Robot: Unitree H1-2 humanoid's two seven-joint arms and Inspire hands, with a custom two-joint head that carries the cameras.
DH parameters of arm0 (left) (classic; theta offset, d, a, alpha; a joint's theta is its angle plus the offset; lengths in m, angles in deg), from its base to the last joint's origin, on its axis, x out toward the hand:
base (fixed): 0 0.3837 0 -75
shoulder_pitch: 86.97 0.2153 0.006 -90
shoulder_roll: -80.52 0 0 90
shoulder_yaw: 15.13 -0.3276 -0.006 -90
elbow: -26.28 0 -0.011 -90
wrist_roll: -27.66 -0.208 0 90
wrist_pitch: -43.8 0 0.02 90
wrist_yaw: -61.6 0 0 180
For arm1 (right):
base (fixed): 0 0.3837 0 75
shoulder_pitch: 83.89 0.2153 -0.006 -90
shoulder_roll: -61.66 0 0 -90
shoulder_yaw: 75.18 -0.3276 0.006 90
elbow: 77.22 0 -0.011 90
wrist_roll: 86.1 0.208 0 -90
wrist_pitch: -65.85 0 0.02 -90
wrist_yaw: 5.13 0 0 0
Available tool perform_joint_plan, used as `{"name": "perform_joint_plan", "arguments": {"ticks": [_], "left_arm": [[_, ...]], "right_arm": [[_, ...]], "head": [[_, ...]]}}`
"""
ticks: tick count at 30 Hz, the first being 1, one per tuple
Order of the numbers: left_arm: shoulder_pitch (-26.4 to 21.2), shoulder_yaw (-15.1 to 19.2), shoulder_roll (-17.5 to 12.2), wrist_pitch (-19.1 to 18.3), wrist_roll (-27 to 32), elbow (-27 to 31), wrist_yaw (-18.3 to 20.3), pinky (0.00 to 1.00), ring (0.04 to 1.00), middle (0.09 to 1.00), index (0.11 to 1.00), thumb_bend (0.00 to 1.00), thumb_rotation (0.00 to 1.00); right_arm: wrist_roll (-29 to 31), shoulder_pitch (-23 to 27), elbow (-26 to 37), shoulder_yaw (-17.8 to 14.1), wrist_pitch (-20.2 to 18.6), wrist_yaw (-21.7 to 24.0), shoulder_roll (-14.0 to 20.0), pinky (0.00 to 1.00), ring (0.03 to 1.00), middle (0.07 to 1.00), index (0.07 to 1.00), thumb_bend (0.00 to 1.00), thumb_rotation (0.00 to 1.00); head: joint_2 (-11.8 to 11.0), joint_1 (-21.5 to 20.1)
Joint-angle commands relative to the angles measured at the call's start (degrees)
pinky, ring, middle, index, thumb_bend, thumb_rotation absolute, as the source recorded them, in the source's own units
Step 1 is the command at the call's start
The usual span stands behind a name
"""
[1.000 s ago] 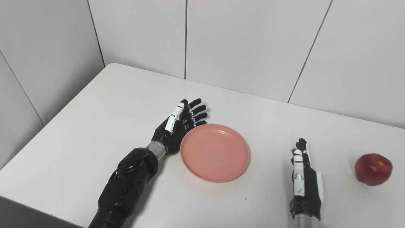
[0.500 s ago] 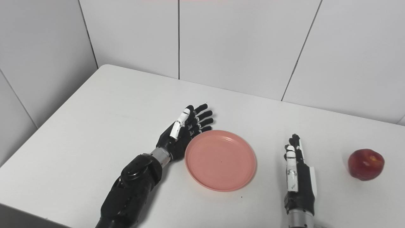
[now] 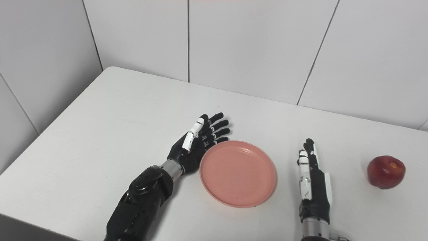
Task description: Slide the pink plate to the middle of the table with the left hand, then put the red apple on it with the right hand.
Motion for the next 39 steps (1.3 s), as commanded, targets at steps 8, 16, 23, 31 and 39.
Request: {"name": "perform_joint_plan", "arguments": {"ticks": [8,16,23,31,39], "left_arm": [[0.5,1.7,-0.5,-0.7,-0.3,0.8,-0.8,0.92,0.926,0.927,0.913,0.37,1.00],[-0.1,3.6,-2.1,1.8,-0.8,0.1,-0.3,0.94,0.937,0.936,0.925,0.37,1.00],[0.1,4.6,-2.4,4.6,-0.9,-0.7,-0.5,0.95,0.935,0.940,0.924,0.38,1.00],[0.1,4.8,-2.3,6.6,-1.2,-1.8,-0.3,0.95,0.933,0.937,0.919,0.37,1.00],[0.4,5.4,-1.4,9.1,-0.7,-4.1,0.0,0.94,0.927,0.929,0.912,0.37,1.00]], "right_arm": [[-0.5,2.2,1.5,0.4,0.5,-0.6,-0.9,0.97,0.959,0.973,0.967,0.15,1.00],[-1.4,2.9,0.5,0.3,0.6,-0.9,-0.6,0.96,0.957,0.973,0.972,0.16,1.00],[-0.6,3.9,-0.7,-0.7,0.3,-0.9,-0.5,0.96,0.950,0.972,0.971,0.16,1.00],[-0.8,5.0,-2.1,-1.2,1.4,-0.9,0.6,0.92,0.929,0.956,0.958,0.17,1.00],[-2.1,6.2,-0.3,-1.6,0.6,-0.9,3.1,0.86,0.900,0.926,0.928,0.27,0.95]], "head": [[0.4,-3.2],[0.3,-5.6],[0.2,-8.0],[-0.1,-9.4],[-0.8,-12.5]]}}
